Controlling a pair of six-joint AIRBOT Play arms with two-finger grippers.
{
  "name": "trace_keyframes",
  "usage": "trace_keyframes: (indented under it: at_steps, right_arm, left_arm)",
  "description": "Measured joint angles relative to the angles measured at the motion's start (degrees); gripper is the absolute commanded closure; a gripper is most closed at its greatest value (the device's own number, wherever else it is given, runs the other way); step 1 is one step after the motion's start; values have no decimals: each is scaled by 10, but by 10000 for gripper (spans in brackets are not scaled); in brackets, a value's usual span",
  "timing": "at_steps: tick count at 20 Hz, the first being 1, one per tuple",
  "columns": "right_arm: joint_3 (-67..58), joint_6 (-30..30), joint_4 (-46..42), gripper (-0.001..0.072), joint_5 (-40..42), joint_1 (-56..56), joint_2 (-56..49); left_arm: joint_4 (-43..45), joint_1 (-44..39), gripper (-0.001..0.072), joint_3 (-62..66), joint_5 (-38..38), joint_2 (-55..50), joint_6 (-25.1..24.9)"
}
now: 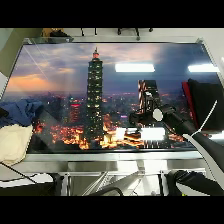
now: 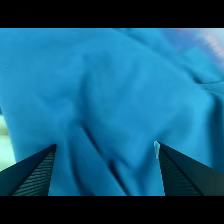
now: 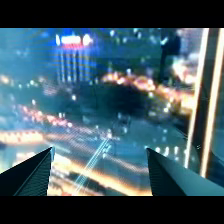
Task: Fold the shirts.
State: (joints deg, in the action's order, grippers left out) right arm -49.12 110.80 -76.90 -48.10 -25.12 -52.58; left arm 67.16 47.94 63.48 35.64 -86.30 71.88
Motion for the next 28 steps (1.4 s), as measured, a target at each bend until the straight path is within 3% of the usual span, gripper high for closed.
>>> trace_keyframes:
  at_steps: [2, 3, 4, 5, 6, 7, 8, 9, 15, 20, 28]
  right_arm:
    - [0, 0, 0, 68, 0, 0, 0]
    - [0, 0, 0, 68, 0, 0, 0]
    - [0, 0, 0, 69, 0, 0, 0]
    - [0, 0, 0, 69, 0, 0, 0]
    - [0, 0, 0, 79, 1, 0, 0]
    - [0, 0, 2, 251, 1, 0, 0]
    - [0, 0, 6, 522, 1, 0, 0]
    - [0, 0, 13, 688, 1, 0, 0]
    - [-3, -6, 36, 694, 1, 0, 15]
    - [-14, -40, 33, 693, 1, 0, 70]
    - [-20, -50, 20, 686, -11, 0, 161]
  left_arm:
    - [21, 1, 16, 14, -1, -27, -1]
    - [29, 1, 197, 23, 0, -38, -1]
    - [33, 1, 548, 33, 4, -47, -2]
    - [38, 1, 691, 44, 11, -55, -2]
    - [40, 1, 691, 57, 23, -59, -3]
    - [43, -1, 692, 76, 41, -62, -3]
    - [44, -4, 693, 98, 63, -64, -3]
    - [42, -10, 693, 126, 90, -64, -3]
    - [-95, -101, 694, 285, 205, 10, -3]
    - [-185, -272, 694, 361, 259, 103, -3]
    - [-186, -536, 694, 202, 287, 165, 12]
